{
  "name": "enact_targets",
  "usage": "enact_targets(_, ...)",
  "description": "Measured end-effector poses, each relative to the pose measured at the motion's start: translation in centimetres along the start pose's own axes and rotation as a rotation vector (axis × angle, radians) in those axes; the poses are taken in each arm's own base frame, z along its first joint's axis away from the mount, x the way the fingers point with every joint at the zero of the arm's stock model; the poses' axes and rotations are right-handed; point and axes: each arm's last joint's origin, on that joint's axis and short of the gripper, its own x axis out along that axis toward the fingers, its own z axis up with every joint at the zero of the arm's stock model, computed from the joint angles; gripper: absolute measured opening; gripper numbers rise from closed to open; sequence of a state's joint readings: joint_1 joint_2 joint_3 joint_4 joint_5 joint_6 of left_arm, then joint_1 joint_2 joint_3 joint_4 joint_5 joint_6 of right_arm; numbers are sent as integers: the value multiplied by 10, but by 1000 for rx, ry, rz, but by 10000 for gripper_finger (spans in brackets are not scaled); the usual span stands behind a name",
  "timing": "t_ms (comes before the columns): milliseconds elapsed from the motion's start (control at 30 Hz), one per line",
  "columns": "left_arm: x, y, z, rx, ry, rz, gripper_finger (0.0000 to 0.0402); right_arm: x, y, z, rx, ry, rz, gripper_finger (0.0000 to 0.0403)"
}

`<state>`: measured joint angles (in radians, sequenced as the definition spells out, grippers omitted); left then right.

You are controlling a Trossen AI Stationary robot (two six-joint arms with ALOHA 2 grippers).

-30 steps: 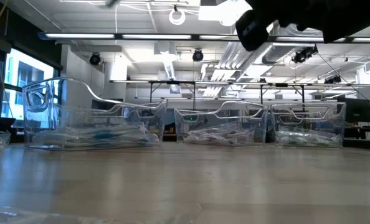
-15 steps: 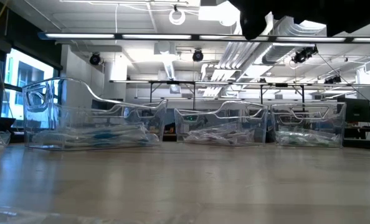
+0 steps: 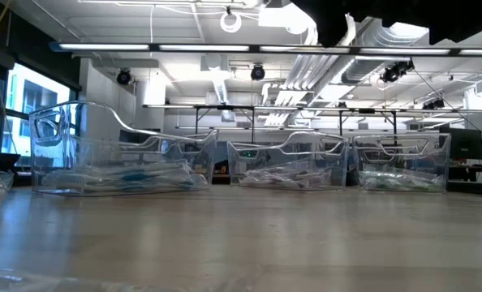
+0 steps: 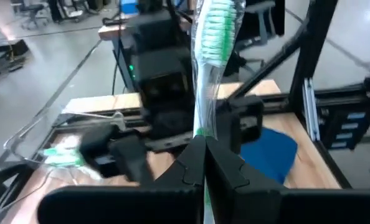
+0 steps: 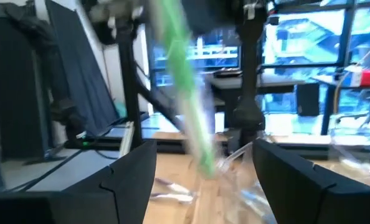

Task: Pick & Place Toothbrushes
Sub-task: Put the green toothbrush into the top right transparent bin

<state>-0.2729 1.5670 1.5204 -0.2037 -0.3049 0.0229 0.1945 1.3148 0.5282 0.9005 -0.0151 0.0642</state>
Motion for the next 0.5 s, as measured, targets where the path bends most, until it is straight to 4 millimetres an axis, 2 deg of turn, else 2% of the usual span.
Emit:
enact_targets(100,8,-3,-2,21,-23,-24,0,0,0,1,-21,-12,8,252)
enact_targets(367,29,9,-9,2,-44,-38,0,0,3,2,-10,-14,66,245)
enact_targets(500,37,13,-11,-4,-58,-47,0,0,3,2,-10,-20,69,226)
